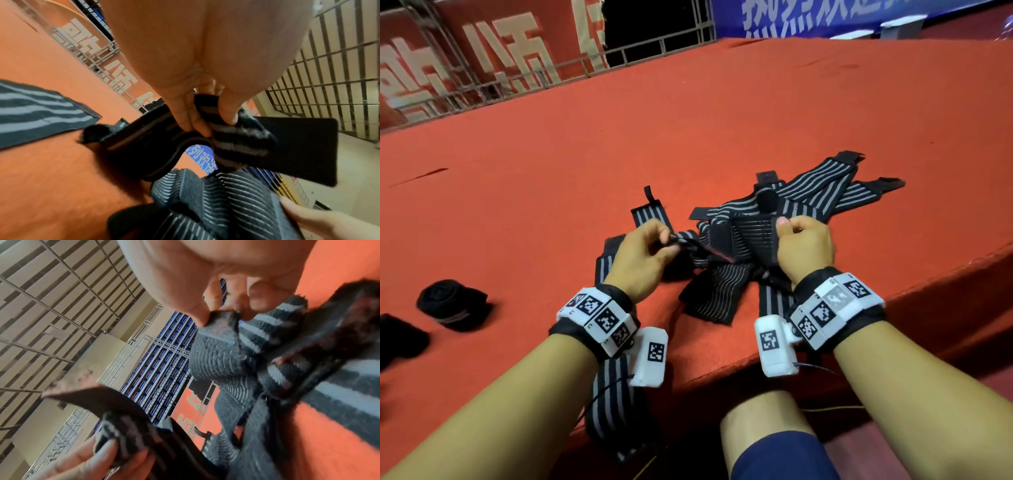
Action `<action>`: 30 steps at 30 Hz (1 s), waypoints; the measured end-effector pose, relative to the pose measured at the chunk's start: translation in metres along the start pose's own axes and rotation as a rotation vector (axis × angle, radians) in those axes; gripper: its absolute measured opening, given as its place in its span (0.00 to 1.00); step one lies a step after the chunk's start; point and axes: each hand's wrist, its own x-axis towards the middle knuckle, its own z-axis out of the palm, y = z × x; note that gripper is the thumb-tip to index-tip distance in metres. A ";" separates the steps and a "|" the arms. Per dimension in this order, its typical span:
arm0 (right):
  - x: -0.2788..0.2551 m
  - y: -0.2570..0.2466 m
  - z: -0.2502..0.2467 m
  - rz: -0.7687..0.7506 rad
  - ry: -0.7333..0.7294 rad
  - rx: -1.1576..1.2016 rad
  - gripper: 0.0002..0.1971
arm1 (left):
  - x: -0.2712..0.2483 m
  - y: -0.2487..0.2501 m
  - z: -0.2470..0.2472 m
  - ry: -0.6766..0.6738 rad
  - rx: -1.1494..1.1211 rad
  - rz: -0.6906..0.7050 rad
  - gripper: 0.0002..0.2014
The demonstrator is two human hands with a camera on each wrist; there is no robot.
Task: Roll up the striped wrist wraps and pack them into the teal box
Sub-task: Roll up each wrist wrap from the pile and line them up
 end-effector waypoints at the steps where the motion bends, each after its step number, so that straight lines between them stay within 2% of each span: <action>1: -0.002 -0.001 0.004 0.004 0.008 0.028 0.18 | 0.000 0.000 -0.001 0.012 -0.034 0.004 0.16; 4: -0.011 -0.007 0.017 0.003 0.019 0.064 0.12 | -0.002 0.006 -0.001 0.058 -0.099 0.020 0.09; 7: -0.018 -0.010 0.029 0.069 -0.092 0.215 0.07 | -0.006 0.017 -0.009 0.172 -0.151 0.082 0.05; 13: -0.039 -0.019 0.045 -0.157 -0.453 0.084 0.20 | -0.015 0.041 -0.051 0.432 -0.405 0.179 0.06; 17: -0.061 -0.038 0.056 -0.223 -0.679 -0.103 0.31 | -0.029 0.060 -0.070 0.429 -0.479 0.236 0.09; 19: -0.071 -0.042 0.068 -0.306 -0.742 -0.214 0.26 | -0.038 0.066 -0.076 0.407 -0.494 0.255 0.09; 21: -0.080 -0.043 0.083 -0.399 -0.756 -0.299 0.13 | -0.047 0.067 -0.081 0.398 -0.503 0.254 0.09; 23: -0.087 -0.040 0.098 -0.413 -0.772 -0.405 0.07 | -0.056 0.066 -0.085 0.403 -0.500 0.240 0.08; 25: -0.090 -0.036 0.107 -0.405 -0.783 -0.523 0.13 | -0.064 0.061 -0.088 0.414 -0.483 0.225 0.07; 28: -0.090 -0.027 0.114 -0.374 -0.794 -0.564 0.28 | -0.074 0.054 -0.093 0.458 -0.436 0.225 0.06; 30: -0.090 -0.025 0.115 -0.357 -0.820 -0.610 0.32 | -0.079 0.051 -0.097 0.488 -0.399 0.226 0.05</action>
